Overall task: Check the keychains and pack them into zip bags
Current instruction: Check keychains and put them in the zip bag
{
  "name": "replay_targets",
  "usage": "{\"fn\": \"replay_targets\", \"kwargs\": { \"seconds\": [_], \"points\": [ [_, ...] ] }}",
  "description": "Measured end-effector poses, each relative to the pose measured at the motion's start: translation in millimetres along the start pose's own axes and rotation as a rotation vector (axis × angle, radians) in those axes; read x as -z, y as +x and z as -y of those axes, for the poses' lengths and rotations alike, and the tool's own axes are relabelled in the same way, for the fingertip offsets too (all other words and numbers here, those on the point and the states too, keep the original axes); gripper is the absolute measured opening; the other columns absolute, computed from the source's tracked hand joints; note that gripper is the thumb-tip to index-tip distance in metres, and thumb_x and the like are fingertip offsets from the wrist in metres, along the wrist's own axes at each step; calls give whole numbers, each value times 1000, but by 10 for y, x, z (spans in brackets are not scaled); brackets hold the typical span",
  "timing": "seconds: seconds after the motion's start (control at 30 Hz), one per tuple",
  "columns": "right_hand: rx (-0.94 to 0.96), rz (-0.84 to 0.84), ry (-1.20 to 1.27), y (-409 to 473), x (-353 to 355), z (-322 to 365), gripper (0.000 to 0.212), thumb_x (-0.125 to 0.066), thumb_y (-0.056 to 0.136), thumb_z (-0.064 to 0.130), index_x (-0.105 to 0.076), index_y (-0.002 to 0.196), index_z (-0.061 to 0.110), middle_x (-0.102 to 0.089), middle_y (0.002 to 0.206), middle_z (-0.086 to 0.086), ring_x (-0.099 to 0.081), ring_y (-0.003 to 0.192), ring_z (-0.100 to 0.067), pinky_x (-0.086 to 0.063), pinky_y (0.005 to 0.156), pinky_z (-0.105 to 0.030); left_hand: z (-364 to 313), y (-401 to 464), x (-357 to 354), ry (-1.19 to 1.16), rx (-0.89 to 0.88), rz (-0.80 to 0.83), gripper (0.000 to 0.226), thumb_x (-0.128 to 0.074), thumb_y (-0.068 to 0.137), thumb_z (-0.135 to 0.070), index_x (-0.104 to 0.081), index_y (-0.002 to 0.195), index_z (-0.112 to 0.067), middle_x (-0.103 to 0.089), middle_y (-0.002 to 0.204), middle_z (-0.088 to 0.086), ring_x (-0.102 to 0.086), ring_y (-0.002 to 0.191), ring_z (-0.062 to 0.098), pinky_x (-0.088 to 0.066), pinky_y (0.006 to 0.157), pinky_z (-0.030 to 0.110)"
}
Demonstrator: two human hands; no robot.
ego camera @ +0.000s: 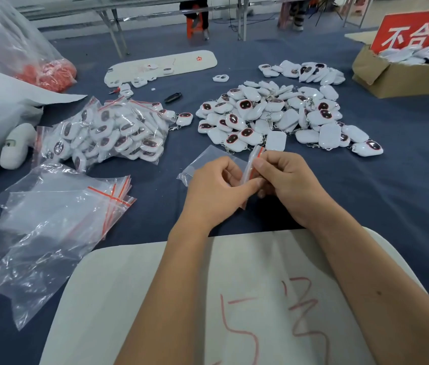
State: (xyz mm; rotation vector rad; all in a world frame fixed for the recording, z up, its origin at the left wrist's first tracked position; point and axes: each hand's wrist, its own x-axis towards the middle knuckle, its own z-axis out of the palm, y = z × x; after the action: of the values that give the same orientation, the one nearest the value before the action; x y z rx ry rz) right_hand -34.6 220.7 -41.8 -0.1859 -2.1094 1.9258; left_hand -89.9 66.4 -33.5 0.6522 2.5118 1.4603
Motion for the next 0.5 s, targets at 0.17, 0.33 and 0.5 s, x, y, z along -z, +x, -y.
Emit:
{"fn": "replay_targets", "kwargs": {
  "seconds": [0.17,0.33,0.5],
  "points": [
    [12,-63,-52,-11,-25,10,28,-65,100,8,-69,73,2,-68,60,-4,-57,52,-11,-47,51,-22,45,0,31,-42,-68,8,23,-74,89,-27,-63,74,-14,-66,61,-3,-56,48,8,-46,53,23],
    [-1,-111,-62,-8,-59,11,25,-68,101,17,-73,81,3,-71,67,-7,-60,57,-15,-48,49,-24,12,-4,56,-10,-110,9,39,-58,99,-19,-65,61,-22,-57,55,-11,-49,56,6,-37,58,21],
    [4,-46,-120,-32,-34,15,27,-65,103,15,-67,76,10,-71,69,-7,-60,58,-14,-48,51,-24,47,21,81,-3,-72,-9,39,-56,97,-12,-53,59,-4,-39,51,-8,-33,52,7,-29,52,22]
  ]
}}
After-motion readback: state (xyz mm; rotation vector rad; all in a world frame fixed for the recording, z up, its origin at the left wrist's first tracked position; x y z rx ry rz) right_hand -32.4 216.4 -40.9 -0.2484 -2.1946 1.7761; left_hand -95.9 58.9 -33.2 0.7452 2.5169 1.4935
